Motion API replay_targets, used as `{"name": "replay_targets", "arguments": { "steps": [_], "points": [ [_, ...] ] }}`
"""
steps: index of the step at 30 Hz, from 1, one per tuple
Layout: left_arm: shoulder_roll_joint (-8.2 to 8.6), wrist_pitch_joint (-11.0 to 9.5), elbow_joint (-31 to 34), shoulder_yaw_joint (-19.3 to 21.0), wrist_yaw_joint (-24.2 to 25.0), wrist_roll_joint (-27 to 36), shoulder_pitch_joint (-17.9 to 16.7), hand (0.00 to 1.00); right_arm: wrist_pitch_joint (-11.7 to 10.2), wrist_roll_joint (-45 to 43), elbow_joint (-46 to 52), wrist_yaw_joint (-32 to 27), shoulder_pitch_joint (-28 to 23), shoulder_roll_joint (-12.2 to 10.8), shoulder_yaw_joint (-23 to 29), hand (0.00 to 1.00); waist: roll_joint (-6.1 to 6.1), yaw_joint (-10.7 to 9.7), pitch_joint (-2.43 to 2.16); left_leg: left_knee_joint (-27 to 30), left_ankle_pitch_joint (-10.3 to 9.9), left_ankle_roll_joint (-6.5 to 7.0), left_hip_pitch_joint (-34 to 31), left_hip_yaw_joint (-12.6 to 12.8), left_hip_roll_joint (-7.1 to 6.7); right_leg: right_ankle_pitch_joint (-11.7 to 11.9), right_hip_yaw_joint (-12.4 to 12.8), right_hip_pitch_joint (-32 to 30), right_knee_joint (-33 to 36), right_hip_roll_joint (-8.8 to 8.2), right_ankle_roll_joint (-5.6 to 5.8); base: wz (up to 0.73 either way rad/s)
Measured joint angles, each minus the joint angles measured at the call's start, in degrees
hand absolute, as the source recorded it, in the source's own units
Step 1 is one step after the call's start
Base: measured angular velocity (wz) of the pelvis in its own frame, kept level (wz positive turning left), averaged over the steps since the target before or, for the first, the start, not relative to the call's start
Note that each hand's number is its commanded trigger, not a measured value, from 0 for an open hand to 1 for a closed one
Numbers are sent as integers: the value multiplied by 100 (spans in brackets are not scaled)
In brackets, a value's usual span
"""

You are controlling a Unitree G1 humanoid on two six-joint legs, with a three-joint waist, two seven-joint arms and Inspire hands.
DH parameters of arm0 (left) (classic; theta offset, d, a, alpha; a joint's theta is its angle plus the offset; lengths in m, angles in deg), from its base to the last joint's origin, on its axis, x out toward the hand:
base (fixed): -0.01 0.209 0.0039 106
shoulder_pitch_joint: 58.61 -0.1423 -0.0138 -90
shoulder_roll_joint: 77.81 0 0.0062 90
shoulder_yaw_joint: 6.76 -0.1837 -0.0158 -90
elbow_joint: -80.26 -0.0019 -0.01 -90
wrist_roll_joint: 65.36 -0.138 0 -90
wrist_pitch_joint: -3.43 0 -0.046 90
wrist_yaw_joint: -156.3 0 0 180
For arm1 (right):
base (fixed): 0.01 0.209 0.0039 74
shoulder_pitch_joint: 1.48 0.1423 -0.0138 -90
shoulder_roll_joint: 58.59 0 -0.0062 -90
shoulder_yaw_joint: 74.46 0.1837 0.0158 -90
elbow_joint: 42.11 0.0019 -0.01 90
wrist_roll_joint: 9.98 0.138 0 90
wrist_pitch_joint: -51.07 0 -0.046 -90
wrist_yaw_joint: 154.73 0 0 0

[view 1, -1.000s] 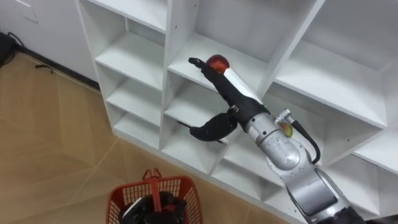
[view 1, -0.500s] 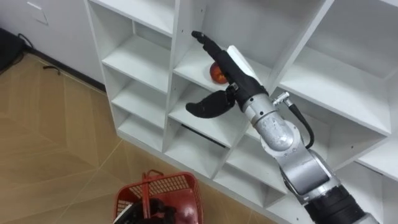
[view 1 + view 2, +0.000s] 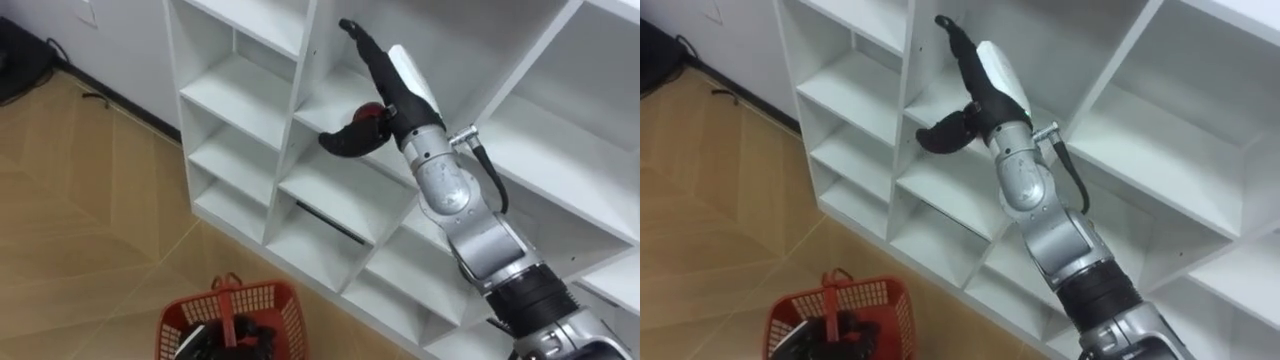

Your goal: Collect fruits from the closet

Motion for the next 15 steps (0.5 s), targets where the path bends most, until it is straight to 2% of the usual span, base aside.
{"name": "replay_targets", "arguments": {
  "steps": [4, 8, 15],
  "points": [
    [-4, 9, 28, 17, 8, -13, -6, 100, -3, 57, -497, -31, 152, 52, 67, 0, -13, -2, 13, -4, -2, 3, -61, -67, -14, -1, -29, -6, 3, -6, 1, 6],
    [-23, 105, 197, 111, 106, -148, -23, 100, 8, 40, -1075, -29, 376, 95, 238, 0, -108, 0, 49, 61, 4, -1, -219, -78, -21, -1, -33, -126, 5, -7, 1, 2],
    [-55, 173, 248, 111, 167, -127, 29, 100, 74, 56, -1711, -29, 659, 135, 248, 0, -167, 3, 50, 172, 9, 8, -424, -120, -36, 1, -32, -303, 12, -13, -1, 3]
  ]
}}
